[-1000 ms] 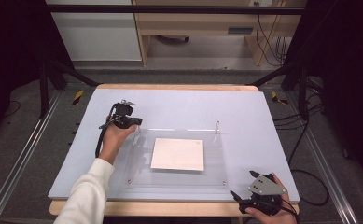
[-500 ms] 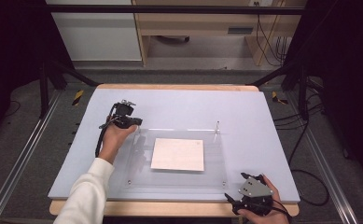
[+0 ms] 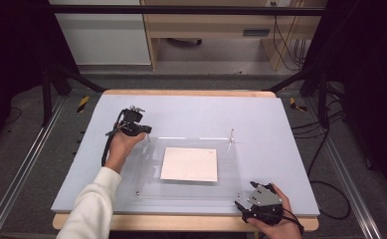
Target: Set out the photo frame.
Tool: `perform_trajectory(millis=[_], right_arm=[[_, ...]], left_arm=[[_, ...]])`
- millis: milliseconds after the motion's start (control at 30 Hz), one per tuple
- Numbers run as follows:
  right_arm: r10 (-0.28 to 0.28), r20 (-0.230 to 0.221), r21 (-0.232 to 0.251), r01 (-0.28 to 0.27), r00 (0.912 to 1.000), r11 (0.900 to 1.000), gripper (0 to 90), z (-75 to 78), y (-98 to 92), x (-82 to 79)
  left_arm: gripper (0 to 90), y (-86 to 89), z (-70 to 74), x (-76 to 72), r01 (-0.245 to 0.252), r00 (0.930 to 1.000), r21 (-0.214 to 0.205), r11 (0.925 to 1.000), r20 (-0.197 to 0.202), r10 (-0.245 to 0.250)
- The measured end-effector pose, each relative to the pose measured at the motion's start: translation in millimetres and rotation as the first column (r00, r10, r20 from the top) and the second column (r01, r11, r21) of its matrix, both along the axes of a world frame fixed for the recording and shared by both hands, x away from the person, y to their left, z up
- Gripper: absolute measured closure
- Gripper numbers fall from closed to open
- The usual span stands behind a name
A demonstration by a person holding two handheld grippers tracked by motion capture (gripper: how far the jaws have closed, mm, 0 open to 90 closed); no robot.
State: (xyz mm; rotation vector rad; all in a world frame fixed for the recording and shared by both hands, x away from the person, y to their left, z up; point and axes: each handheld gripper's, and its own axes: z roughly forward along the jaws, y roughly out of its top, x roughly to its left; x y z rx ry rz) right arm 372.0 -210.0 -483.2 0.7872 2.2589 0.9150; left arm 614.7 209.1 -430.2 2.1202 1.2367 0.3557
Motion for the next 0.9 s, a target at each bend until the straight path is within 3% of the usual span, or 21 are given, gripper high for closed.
perform_trajectory(millis=[467, 700, 900], right_arm=[[0.055, 0.069, -0.007, -0.054, 0.9961, 0.9985, 32.6, 2.3, 6.9, 0.3], [0.077, 0.104, -0.051, -0.072, 0.9916, 0.9961, 38.8, 5.1, 11.0, -3.4], [0.094, 0.105, -0.042, -0.090, 0.9900, 0.9951, 45.3, 6.2, 10.8, -4.6]], left_arm=[[84.9, 1.1, -0.7, 0.8, 0.007, 1.0000, -0.006, 1.0000, 0.002, -0.007], [84.8, 1.8, -0.8, 0.6, 0.014, 0.9999, -0.005, 0.9999, 0.007, -0.014], [84.6, 3.0, -1.0, 0.5, 0.027, 0.9996, -0.008, 0.9996, 0.010, -0.027]])
